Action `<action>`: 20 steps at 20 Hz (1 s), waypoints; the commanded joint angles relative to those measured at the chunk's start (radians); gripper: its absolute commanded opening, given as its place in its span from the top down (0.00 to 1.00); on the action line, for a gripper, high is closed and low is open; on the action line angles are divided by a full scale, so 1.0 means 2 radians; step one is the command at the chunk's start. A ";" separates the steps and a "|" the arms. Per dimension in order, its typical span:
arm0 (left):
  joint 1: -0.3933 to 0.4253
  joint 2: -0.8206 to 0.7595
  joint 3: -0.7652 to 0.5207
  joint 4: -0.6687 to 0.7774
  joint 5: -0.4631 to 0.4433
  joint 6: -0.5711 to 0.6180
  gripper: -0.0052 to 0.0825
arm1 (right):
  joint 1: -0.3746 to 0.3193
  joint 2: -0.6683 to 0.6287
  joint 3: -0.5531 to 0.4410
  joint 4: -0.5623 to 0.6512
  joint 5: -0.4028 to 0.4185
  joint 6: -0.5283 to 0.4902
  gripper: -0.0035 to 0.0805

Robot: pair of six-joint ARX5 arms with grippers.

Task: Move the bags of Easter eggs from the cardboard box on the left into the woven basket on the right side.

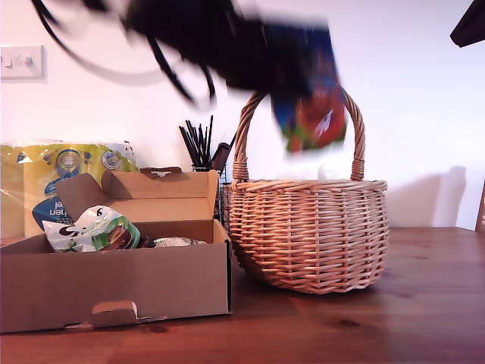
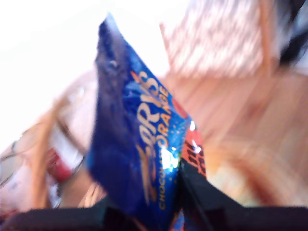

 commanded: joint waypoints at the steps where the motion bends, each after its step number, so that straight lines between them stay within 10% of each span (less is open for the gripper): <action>1: -0.008 0.014 0.002 0.027 -0.018 0.036 0.97 | 0.002 0.000 -0.003 0.005 -0.003 -0.001 0.97; 14: -0.018 0.067 0.003 0.038 -0.111 0.091 0.95 | 0.003 0.000 -0.003 0.005 -0.004 -0.001 0.97; 20: -0.021 0.067 0.003 0.032 -0.075 0.077 0.59 | 0.009 0.000 -0.003 0.003 -0.004 -0.001 0.97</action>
